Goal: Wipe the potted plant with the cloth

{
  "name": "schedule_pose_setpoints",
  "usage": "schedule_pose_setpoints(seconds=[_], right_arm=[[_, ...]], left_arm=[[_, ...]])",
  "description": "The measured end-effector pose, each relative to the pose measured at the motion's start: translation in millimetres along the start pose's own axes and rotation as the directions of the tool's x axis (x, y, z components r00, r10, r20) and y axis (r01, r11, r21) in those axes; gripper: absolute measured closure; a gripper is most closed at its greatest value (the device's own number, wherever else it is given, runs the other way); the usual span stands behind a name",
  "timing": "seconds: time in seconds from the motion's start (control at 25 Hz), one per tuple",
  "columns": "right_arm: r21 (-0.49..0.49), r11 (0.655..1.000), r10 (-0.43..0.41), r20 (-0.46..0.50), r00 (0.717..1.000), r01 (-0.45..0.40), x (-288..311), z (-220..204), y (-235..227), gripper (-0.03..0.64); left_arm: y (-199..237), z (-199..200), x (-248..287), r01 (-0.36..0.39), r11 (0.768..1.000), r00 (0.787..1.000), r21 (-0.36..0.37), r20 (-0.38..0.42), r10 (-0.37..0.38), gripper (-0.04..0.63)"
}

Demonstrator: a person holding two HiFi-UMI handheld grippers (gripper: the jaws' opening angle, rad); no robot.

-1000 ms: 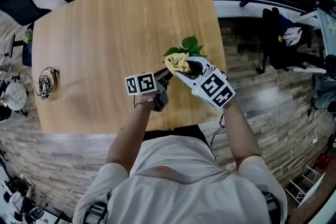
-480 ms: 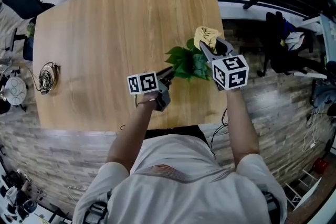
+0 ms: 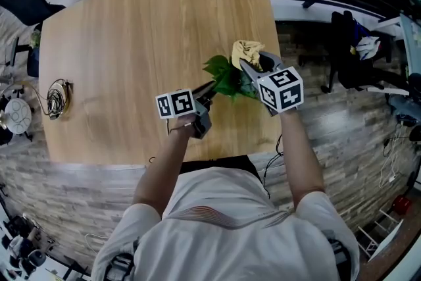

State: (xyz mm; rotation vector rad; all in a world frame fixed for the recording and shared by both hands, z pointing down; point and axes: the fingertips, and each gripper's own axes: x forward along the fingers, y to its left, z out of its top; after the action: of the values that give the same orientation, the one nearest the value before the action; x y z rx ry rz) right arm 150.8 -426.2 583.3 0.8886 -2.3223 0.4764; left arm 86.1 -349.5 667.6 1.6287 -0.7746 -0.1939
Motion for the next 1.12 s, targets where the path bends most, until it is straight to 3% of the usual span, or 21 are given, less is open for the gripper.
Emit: schedule_pose_setpoints(seconds=[0.28, 0.44, 0.56, 0.72, 0.92, 1.0, 1.12], right_arm=[[0.104, 0.977, -0.186, -0.014, 0.982, 0.187, -21, -19, -63, 0.423], [0.21, 0.977, -0.068, 0.116, 0.991, 0.042, -44, 6, -32, 0.423], [0.228, 0.972, 0.028, 0.105, 0.994, -0.052, -40, -3, 2, 0.423], [0.223, 0.973, -0.069, 0.01, 0.998, 0.065, -34, -45, -9, 0.423], [0.28, 0.937, -0.226, 0.034, 0.973, 0.208, -65, -56, -44, 0.423], [0.303, 0.936, -0.209, 0.074, 0.975, 0.178, -77, -46, -39, 0.423], [0.354, 0.935, -0.071, 0.146, 0.987, 0.015, -88, -28, -5, 0.423]], left_arm=[[1, -1, -1, -0.004, 1.0, 1.0, -0.003, 0.003, 0.004, 0.497], [1, 0, -1, -0.004, 1.0, 1.0, 0.001, 0.006, 0.004, 0.496], [1, 1, -1, -0.006, 1.0, 1.0, -0.004, 0.007, 0.006, 0.497], [2, 1, 0, -0.004, 1.0, 1.0, -0.004, 0.006, 0.004, 0.497], [3, 0, -1, -0.001, 1.0, 1.0, -0.007, 0.01, 0.001, 0.495], [3, 1, -1, -0.002, 1.0, 1.0, -0.008, 0.009, 0.002, 0.495], [3, 2, -1, -0.006, 1.0, 1.0, -0.007, 0.009, 0.006, 0.495]])
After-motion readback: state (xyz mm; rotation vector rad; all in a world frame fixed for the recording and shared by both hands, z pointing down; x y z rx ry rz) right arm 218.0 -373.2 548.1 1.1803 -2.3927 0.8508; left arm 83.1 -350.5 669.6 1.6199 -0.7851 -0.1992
